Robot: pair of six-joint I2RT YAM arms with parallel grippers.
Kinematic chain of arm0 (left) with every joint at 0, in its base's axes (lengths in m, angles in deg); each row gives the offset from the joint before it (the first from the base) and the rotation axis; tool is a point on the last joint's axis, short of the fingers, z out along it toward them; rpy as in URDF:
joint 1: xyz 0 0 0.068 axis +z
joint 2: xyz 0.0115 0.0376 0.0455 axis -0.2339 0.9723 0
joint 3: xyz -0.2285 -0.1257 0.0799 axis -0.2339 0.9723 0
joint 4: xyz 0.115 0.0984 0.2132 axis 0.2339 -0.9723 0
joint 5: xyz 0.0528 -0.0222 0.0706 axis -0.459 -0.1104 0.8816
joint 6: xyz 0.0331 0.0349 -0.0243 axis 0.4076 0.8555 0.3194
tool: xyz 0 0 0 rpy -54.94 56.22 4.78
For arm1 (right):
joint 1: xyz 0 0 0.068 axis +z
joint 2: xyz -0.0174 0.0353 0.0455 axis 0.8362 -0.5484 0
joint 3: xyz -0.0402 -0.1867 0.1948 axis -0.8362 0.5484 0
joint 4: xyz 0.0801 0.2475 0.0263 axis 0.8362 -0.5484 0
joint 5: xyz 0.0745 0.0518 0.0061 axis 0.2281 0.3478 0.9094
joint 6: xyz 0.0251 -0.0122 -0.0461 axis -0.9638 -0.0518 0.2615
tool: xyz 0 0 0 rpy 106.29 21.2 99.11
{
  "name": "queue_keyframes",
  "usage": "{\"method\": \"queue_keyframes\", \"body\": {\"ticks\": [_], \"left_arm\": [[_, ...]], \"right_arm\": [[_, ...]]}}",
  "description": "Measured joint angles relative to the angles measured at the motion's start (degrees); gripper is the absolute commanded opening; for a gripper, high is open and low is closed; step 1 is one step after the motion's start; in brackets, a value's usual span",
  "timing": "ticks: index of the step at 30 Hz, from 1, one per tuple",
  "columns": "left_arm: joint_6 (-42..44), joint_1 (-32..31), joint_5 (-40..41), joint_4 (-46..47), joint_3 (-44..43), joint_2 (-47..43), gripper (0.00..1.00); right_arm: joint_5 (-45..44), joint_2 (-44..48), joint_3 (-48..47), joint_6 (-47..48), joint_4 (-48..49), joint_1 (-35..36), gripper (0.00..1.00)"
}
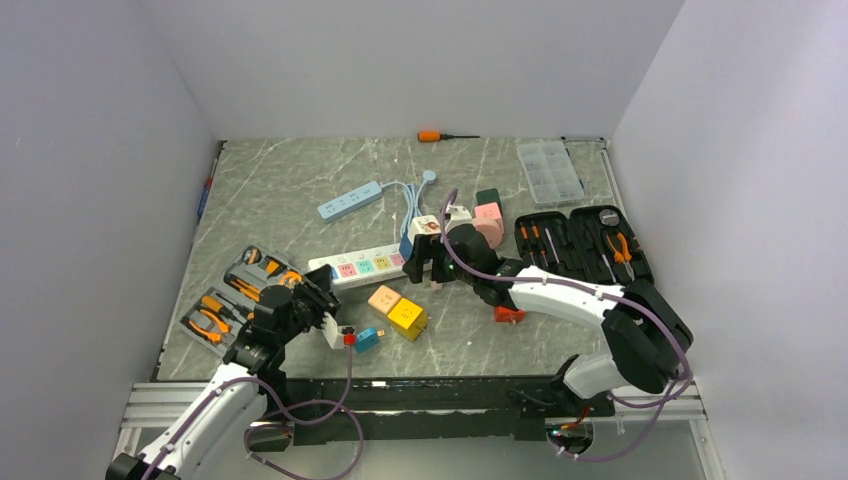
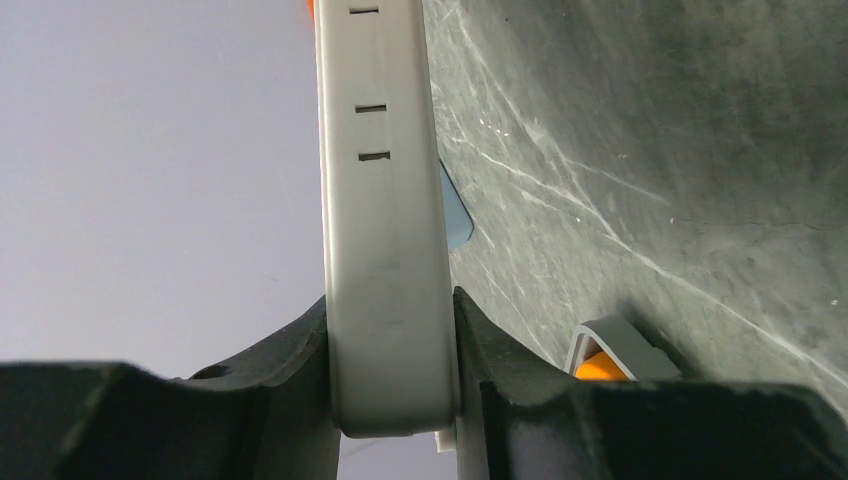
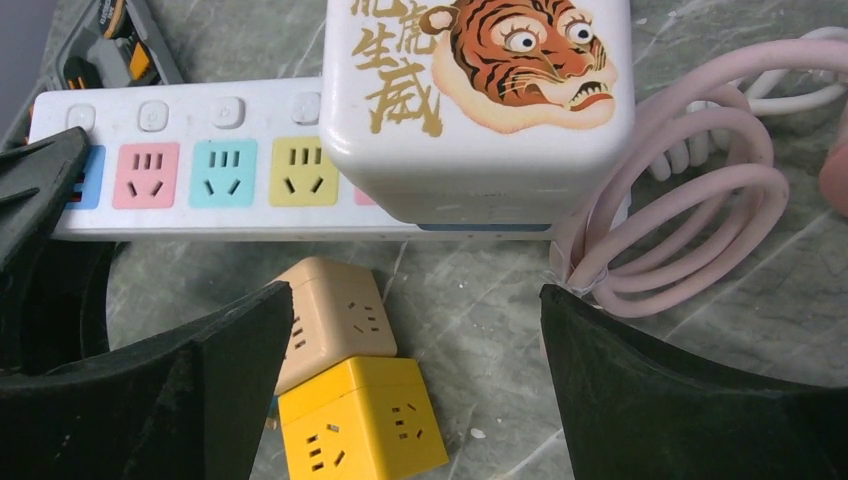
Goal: Pull the plug off the socket
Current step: Remove the plug from the socket.
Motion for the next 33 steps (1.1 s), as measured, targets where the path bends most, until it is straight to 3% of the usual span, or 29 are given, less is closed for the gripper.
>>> {"method": "queue_keyframes", "body": {"ticks": [16,33], "left_arm": [[-0.2,-0.3,0.5,-0.3,0.0,-0.2,0.0],[-1.1,-0.4,2.8,-3.2,-0.7,-2.0,0.0]], "right_arm": [[-2.6,-8.0,2.9,-2.2,14.9,0.7,0.98],[-24.2,-18.2,-3.3,0.9,18.8,8.4,0.98]]}}
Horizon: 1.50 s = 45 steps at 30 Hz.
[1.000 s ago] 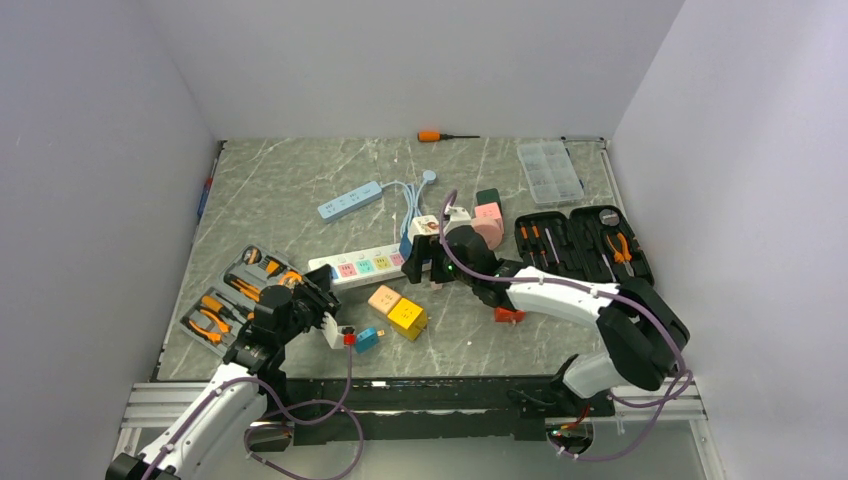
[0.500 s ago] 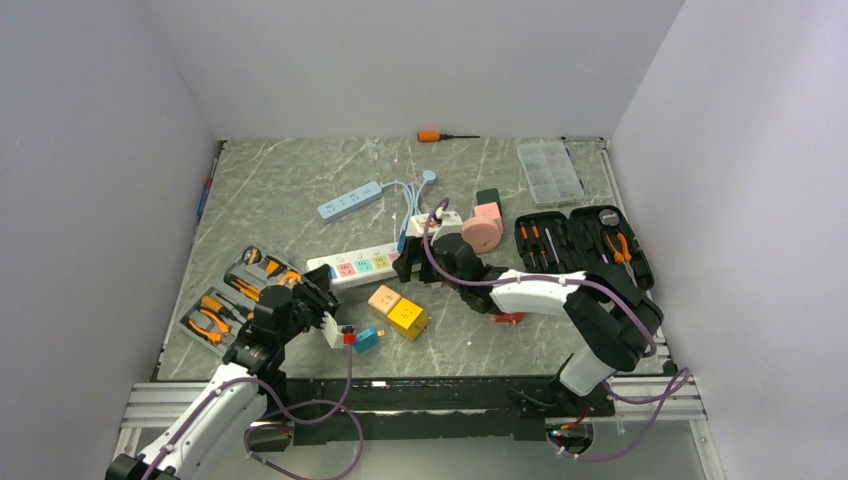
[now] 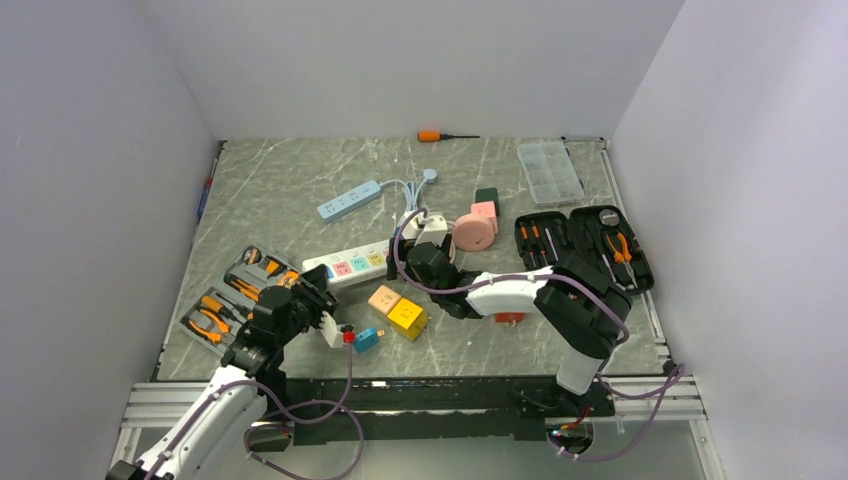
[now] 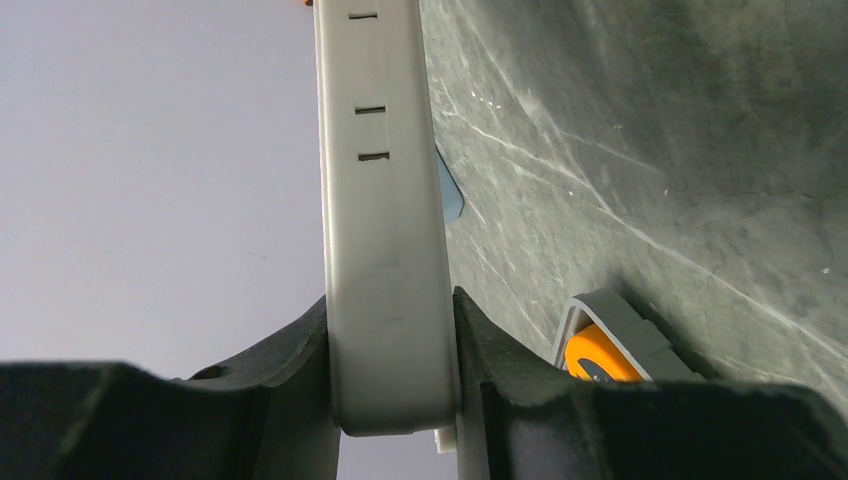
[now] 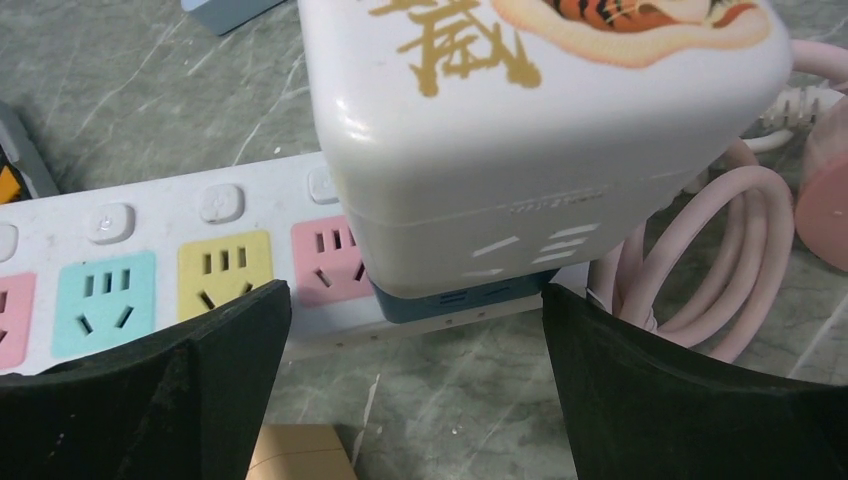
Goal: Pull the plug off the socket
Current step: Remove the plug from the socket.
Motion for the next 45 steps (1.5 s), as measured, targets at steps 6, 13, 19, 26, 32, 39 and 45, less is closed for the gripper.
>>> {"method": "queue_keyframes", "body": {"ticks": [6,13,19,26,32,39,45], "left_arm": [[0.1,-0.2,-0.1,-1.5,0.0,-1.5,0.0],[0.0,-0.3,-0.1,-2.0,0.0,-2.0,0.0],[0.0,-0.3,0.0,-2.8,0.0,-2.7,0.0],[-0.2,-0.2,0.6,-3.3,0.0,-3.1,0.0],[-0.4,-0.2,0.7,-3.3,0.0,-3.1,0.0],[-0.6,-0.1,1.4,-3.7,-0.5,-3.0,0.0],[-0.5,-0.2,0.2,-3.6,-0.7,-3.0,0.0]], "right_arm": [[-1.5,0.0,1.0,1.5,1.4,0.2,1.0],[0.5,1.4,3.9,2.5,5.0,-0.9,0.99],[4.5,1.5,4.5,4.0,10.1,-2.3,0.93],[5.9,-0.9,3.0,4.7,12.0,-3.1,0.88],[6.0,-2.4,2.0,4.9,12.1,-3.3,0.77],[6.3,-3.0,1.2,5.7,11.1,-4.1,0.28],[9.8,1.3,1.0,6.4,4.4,-6.1,0.04]]}}
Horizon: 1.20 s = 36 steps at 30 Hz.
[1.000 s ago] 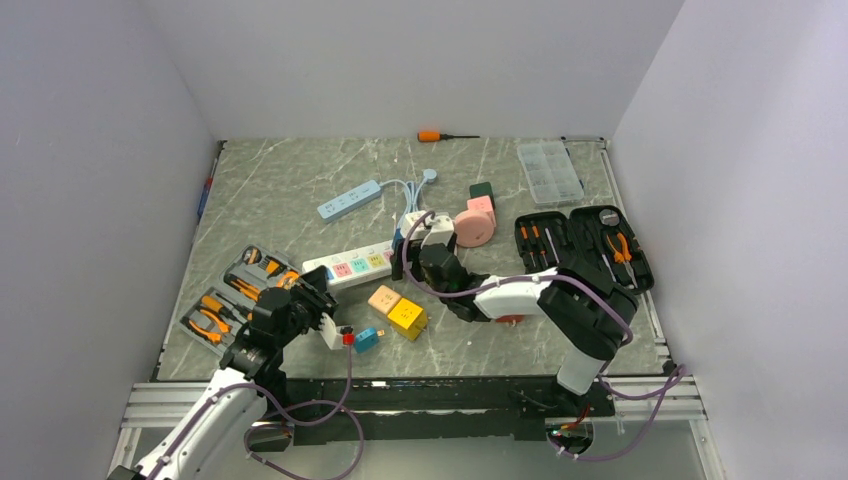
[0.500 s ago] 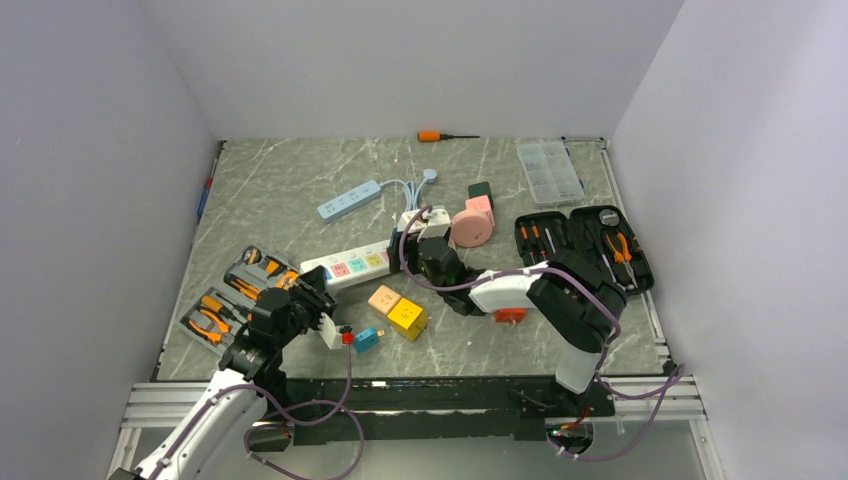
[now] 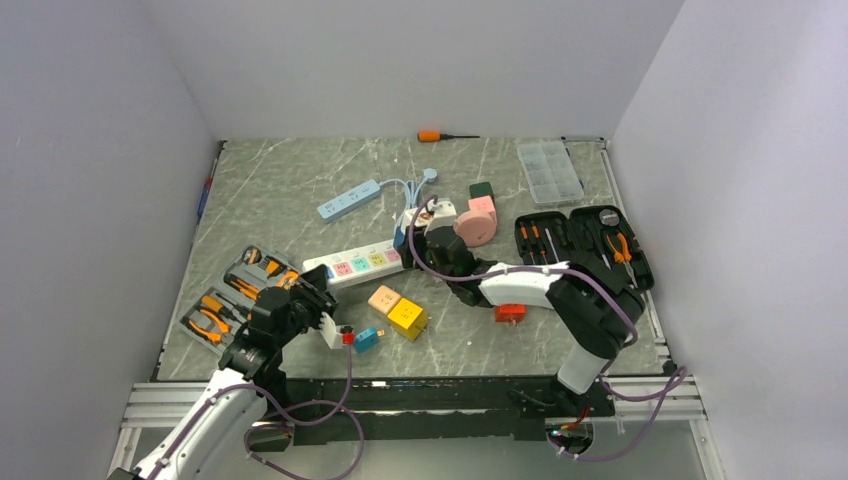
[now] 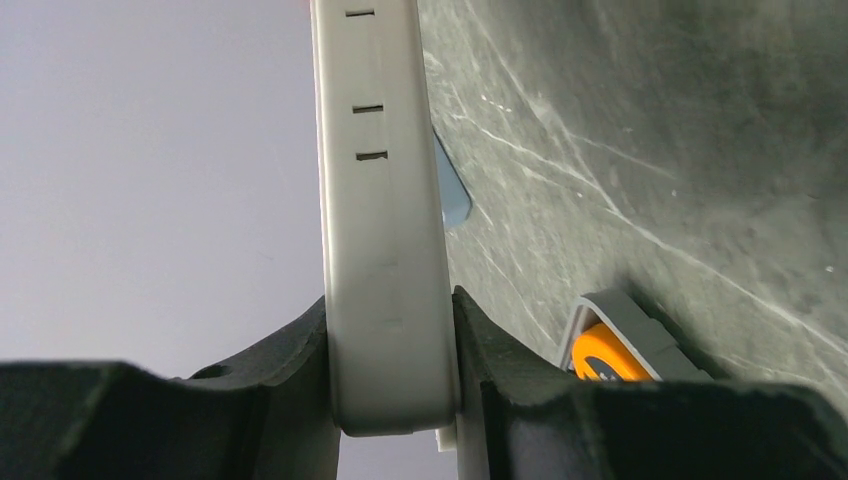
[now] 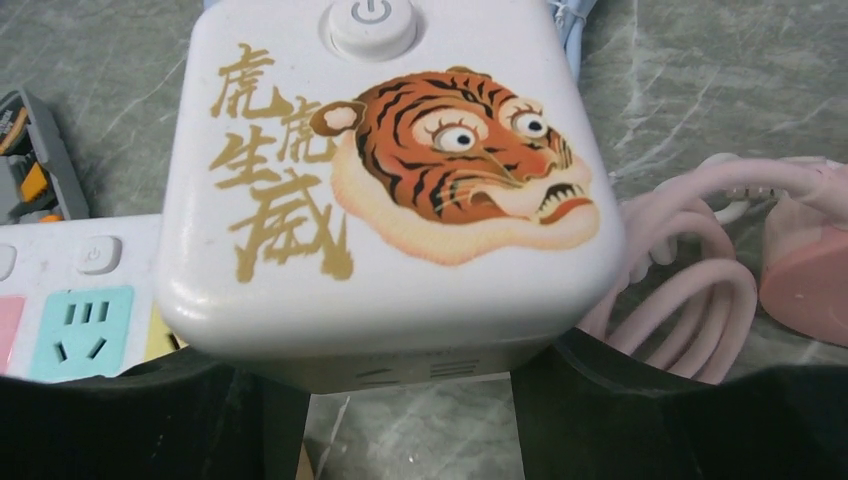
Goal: Pull the plug off the socket
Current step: Remove the plug from the socket.
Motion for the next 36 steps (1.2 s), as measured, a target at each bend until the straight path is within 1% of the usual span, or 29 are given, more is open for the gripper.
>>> {"method": "queue_keyframes", "body": {"ticks": [4,10,19,27,30,33,36], "left_arm": [[0.2,-0.2,-0.9,1.5,-0.4,0.1,0.0],[1.4,-0.4,-1.4,3.3,-1.2,0.2,0.0],[2.1,-0.5,-1.5,1.4,-2.6,1.2,0.0],[4.0,-0.8,-1.2,-1.1,-5.2,4.4,0.0],[5.4,-0.7,1.1,-5.1,-3.7,4.9,0.0],[6.3,-0.5,2.1,-4.6,-2.5,5.0,0.0],[6.6,-0.5,2.9,-3.4,-2.6,6.1,0.0]], "right_arm": [[2.0,4.1,0.2,0.0,-3.6,-1.4,0.0],[2.2,8.0,0.7,0.0,-5.1,-2.1,0.0],[1.8,8.2,1.3,-0.9,-4.9,-2.1,0.0],[1.4,10.1,1.5,-1.5,-5.7,-2.9,0.0],[0.2,13.4,1.6,-2.7,-2.3,-4.8,0.0],[-1.5,18.0,1.6,-3.8,3.7,-6.8,0.0],[-2.2,19.8,1.2,-4.1,7.5,-7.3,0.0]]}}
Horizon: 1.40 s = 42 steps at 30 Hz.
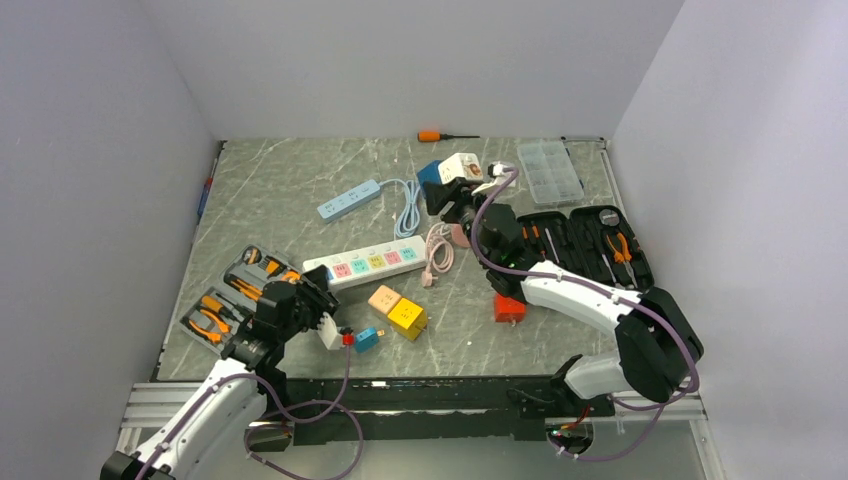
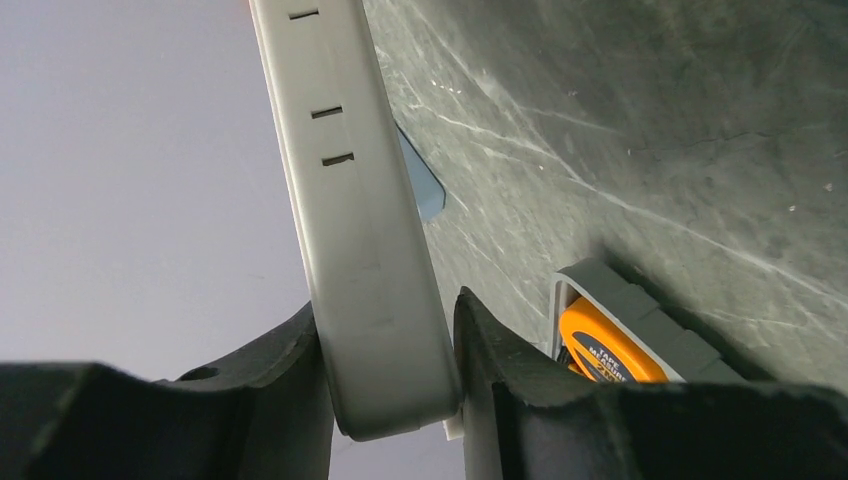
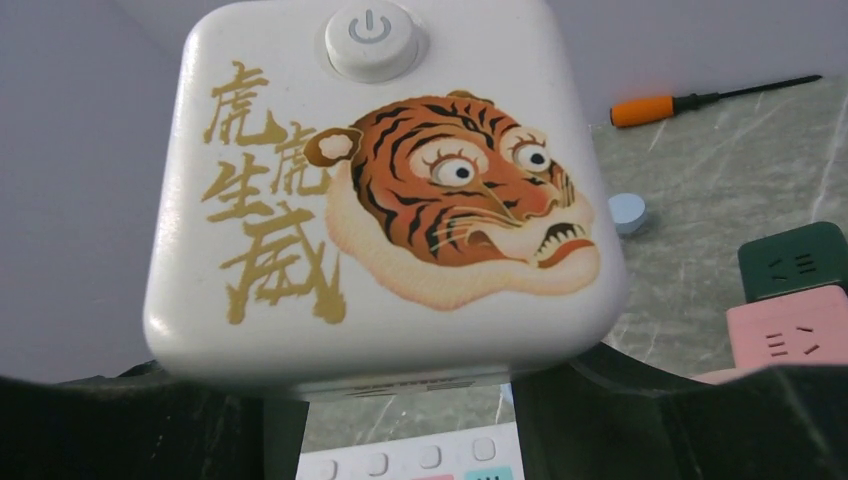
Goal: Pull the plug off the socket
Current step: Remove the plug from the socket, then place the plug at the center of the board.
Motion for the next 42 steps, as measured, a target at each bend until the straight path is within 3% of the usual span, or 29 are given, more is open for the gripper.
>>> {"method": "queue_keyframes", "body": {"ticks": [7,19,24,28,32,39,42], "left_arm": [[0.7,0.0,0.9,2.6,1.1,0.3,0.0],[-10.7,-0.1,1.0,8.0,3.0,-2.3,0.0],[-12.1,-0.1,0.6,9.2,5.7,-6.6,0.0],[-12.4,-0.1,0.7,12.2,7.1,-6.2,0.0],[-12.5,-0.1,1.8,16.6,7.1,-3.6,0.0],[-13.7,-0.1,4.2,20.7,5.0,0.2,0.0],[-14.2,-0.1,4.4,20.7,3.6,0.1,0.0]], "right_arm": [[1.0,0.9,-0.2,0.0,-5.1,0.3,0.0],[4.4,14.3,1.5,-7.9,-53.2,2.6,0.0],[6.4,17.1,5.3,-12.9,-67.0,7.6,0.0],[8.0,14.1,5.4,-15.5,-71.2,11.0,0.03],[9.8,9.2,5.4,-15.8,-73.6,12.1,0.19],[10.6,6.5,3.7,-15.1,-74.1,12.1,0.67],[10.9,6.0,3.4,-14.8,-73.9,12.1,0.83]]}}
